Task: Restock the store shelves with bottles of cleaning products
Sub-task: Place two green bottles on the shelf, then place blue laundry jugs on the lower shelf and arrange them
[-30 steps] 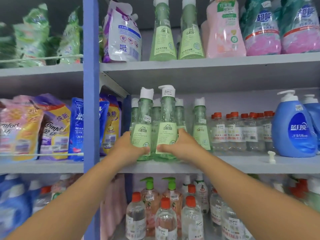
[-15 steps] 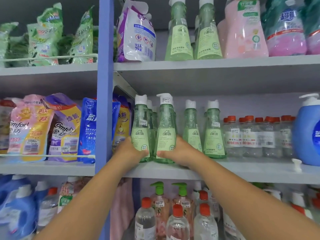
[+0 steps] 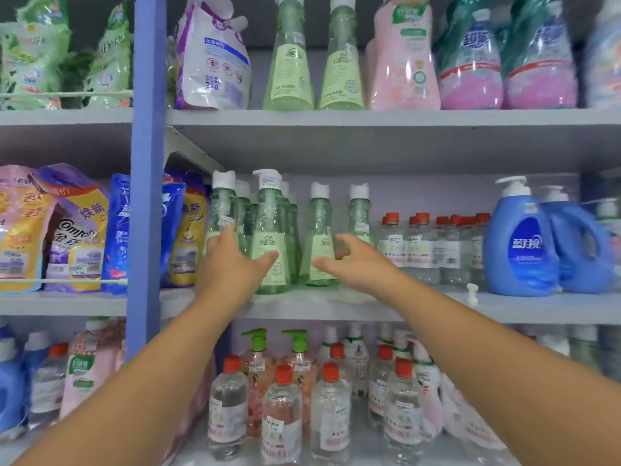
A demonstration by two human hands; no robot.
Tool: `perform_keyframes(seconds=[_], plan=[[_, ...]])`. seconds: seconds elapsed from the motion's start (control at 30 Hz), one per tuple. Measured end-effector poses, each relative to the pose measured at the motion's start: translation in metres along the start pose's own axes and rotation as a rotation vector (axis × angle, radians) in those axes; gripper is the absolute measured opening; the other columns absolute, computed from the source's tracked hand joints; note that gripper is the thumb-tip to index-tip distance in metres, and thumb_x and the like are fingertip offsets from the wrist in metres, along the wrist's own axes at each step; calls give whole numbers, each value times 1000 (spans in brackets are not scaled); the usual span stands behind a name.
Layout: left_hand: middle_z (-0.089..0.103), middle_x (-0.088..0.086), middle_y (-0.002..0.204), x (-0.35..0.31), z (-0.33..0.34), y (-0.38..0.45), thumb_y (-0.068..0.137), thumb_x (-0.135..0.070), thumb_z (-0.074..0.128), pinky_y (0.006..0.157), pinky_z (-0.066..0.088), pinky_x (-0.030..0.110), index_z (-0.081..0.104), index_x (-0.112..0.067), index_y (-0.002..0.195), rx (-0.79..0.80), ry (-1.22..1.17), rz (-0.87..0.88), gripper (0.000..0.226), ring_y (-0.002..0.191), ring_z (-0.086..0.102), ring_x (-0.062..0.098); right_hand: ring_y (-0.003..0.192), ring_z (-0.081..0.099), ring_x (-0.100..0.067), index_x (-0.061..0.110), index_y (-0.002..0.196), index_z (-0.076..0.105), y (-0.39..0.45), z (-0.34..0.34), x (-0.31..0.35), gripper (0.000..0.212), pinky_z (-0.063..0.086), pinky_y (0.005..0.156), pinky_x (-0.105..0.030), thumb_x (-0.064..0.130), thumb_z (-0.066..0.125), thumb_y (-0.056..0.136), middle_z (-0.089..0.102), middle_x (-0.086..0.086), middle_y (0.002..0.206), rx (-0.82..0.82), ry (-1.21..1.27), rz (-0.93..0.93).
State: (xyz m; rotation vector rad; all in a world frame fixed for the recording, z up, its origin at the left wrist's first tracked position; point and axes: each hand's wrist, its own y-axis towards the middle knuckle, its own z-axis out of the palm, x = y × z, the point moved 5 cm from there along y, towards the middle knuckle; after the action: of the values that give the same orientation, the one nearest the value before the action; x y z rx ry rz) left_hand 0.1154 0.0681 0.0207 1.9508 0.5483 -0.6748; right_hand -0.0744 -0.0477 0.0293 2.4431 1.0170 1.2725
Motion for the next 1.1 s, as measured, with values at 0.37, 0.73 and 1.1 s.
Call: perform_keyframes(seconds=[0.37, 0.73, 1.1], plan=[[49, 5, 149, -198, 144, -107, 78, -58, 78, 106, 44, 43, 32, -24, 153, 309, -414, -59, 94, 130, 52, 27, 114, 53, -13, 25, 147, 42, -86, -225, -150, 68, 44, 85, -28, 49, 68, 89, 52, 6, 139, -240, 42, 29], [54, 11, 144, -298, 268, -142, 78, -44, 84, 99, 50, 39, 39, -12, 149, 280, -351, -69, 90, 126, 57, 28, 136, 46, -29, 18, 152, 33, -67, -347, -298, 85, 45, 106, -44, 51, 73, 84, 35, -9, 155, -292, 5, 182], [76, 4, 107, -283, 337, -114, 78, -22, 86, 70, 58, 33, 59, -17, 119, 497, -796, -280, 49, 95, 74, 23, 90, 63, -22, 21, 115, 57, 5, -341, -348, 51, 44, 60, -28, 43, 82, 77, 68, -1, 109, -281, 92, 223]])
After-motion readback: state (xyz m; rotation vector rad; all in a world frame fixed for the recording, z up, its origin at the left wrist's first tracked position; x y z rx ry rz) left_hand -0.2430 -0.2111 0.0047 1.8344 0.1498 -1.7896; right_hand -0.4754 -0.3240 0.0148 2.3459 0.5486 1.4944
